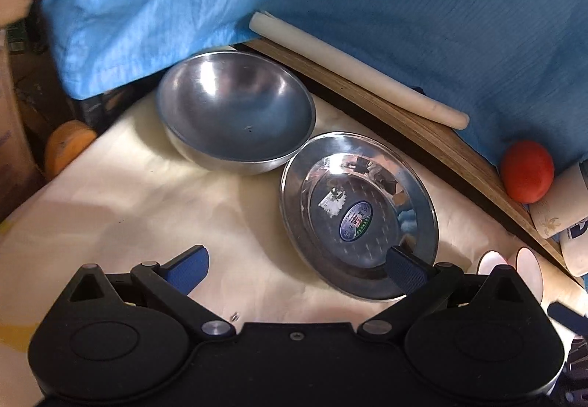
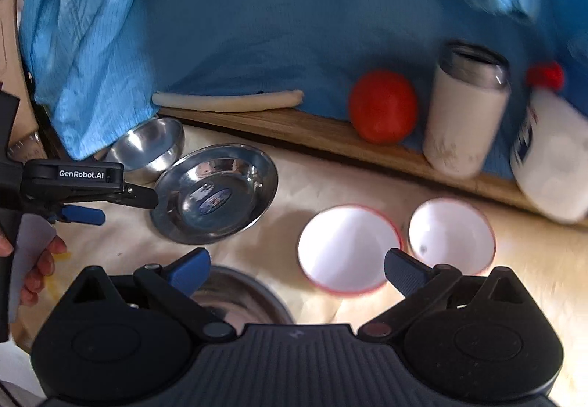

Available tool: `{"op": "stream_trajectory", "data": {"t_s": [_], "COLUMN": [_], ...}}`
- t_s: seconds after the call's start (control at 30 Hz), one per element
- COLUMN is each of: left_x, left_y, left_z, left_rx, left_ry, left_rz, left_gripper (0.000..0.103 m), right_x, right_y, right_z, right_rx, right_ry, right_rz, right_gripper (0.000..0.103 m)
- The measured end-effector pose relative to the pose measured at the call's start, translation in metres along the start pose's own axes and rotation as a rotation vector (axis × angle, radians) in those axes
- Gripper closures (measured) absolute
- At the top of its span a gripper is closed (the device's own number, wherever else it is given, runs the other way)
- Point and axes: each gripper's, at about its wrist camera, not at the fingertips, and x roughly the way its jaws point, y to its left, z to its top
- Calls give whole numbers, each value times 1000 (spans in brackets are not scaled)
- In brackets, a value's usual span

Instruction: Organize plates and bowls

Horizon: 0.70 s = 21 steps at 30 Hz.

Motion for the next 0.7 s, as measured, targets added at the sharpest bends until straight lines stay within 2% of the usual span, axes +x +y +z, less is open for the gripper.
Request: {"op": "stream_trajectory", "data": {"t_s": [0.3,0.53,0.7], "left_x": [20,29,33], "left_y": [2,4,5], "left_z": [8,13,16], "left_rx": [-4,-10,-5], "left_ry": [1,17,6], "left_rz": [-17,-52,-41], "left_gripper": [1,1,1], "right_x": [34,59,80], "right_y": [13,14,19], "right_z": [30,43,52], "right_rx": [-87,-71,-67], "right_ry": [60,99,109], "right_rz": [-25,45,53], "right_gripper": [0,1,9]}}
